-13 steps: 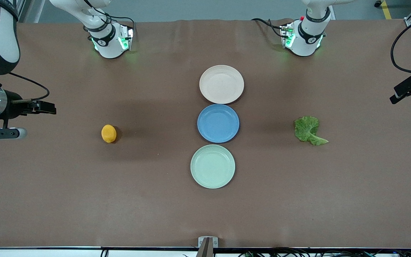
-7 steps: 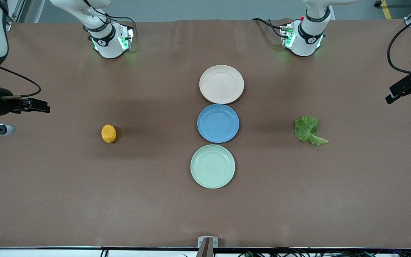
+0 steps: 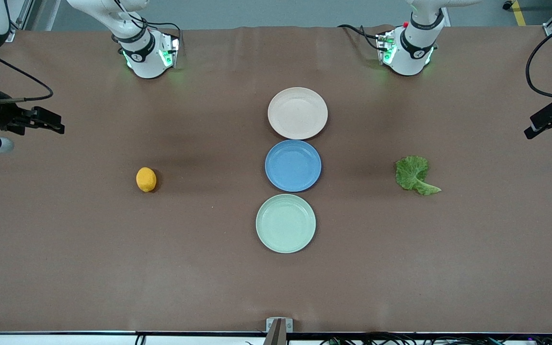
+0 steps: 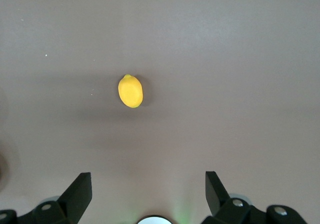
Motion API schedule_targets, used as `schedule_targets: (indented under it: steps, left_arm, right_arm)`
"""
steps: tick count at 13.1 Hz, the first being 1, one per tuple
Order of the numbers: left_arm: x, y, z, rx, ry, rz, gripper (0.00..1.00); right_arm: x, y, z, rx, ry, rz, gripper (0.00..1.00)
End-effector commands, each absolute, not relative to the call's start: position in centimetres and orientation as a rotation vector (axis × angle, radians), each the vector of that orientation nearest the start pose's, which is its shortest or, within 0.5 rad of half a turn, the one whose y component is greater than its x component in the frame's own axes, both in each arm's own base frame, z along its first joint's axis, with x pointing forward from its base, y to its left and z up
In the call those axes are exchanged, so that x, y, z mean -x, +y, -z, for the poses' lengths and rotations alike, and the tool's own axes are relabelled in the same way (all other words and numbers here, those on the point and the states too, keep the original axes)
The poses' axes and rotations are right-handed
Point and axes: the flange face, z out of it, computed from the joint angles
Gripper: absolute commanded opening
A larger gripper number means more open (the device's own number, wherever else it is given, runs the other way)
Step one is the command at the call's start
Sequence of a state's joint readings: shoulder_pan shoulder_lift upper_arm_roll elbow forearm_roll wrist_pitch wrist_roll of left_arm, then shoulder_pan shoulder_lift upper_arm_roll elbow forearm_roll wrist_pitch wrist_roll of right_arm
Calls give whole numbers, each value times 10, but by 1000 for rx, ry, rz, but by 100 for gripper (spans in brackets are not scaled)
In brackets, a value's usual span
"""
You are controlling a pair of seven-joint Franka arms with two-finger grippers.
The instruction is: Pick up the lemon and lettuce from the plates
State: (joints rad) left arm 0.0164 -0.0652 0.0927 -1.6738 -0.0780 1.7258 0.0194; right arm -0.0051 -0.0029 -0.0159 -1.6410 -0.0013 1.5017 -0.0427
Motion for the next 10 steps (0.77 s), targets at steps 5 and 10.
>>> schedule_targets:
  steps: [5, 10]
  left_arm:
    - [-527, 38, -651, 3161, -301, -1, 100]
    - [-529, 37, -652, 3137, -174, 19, 100]
  right_arm:
    - [-521, -9, -609, 3110, -45, -106, 100]
    - [-524, -8, -613, 3111, -47, -51, 100]
